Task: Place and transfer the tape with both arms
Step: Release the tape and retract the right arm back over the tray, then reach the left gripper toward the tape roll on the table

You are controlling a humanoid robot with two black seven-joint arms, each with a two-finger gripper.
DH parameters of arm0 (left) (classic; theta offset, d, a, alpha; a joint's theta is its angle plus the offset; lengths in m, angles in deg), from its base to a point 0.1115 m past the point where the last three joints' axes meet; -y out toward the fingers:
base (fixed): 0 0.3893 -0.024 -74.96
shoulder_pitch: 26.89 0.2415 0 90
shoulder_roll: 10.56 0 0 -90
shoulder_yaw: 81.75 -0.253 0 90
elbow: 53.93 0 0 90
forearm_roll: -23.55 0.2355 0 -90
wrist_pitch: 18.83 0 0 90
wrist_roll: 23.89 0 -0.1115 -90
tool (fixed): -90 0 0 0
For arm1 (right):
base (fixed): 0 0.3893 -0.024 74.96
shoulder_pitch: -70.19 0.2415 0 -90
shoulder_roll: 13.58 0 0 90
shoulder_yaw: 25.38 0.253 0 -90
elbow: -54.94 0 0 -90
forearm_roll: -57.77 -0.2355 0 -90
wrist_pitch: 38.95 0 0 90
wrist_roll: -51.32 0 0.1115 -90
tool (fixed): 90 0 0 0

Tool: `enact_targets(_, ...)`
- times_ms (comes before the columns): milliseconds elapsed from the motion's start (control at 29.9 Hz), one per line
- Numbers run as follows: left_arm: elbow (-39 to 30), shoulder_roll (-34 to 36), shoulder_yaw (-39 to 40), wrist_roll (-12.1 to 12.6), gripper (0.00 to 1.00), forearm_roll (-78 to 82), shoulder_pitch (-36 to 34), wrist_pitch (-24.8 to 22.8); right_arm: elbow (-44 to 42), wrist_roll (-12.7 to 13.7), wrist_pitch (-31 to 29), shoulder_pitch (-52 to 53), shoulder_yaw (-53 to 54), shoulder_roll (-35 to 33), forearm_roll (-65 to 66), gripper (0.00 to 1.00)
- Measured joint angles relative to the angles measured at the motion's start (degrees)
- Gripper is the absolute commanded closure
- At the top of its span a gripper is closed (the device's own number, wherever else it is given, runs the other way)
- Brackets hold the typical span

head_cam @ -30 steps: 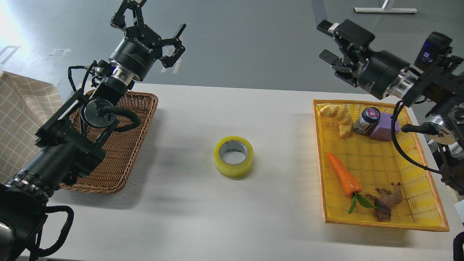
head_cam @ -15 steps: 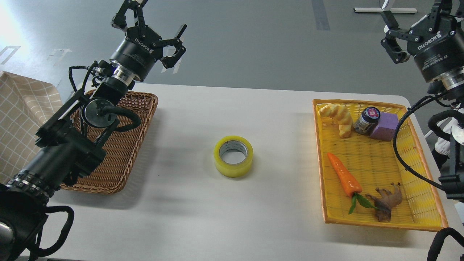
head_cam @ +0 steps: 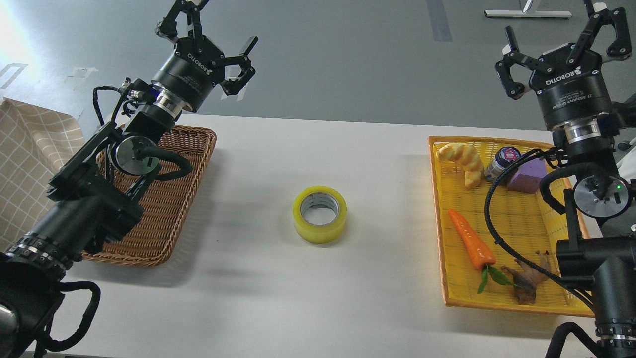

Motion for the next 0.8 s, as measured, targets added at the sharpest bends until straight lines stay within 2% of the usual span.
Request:
enact_targets(434, -0.4, -0.8, 0.0, -0.5, 0.02, 11.1, -0.6, 0.0, 0.3, -0.5, -0.6, -3.0, 1.9, 0.2, -0.1, 0.01)
enact_targets(568, -1.9, -0.8, 0.0, -1.6, 0.02, 17.1, -0.6, 0.0, 0.3, -0.6, -0.6, -3.4, 2.1, 0.3, -0.1, 0.01)
enact_targets(802, -5.4, -0.7, -0.2, -1.8, 0.02, 26.1, -0.7, 0.0, 0.1, -0.7, -0.6, -3.8, 2.7, 0.3, -0.1, 0.01)
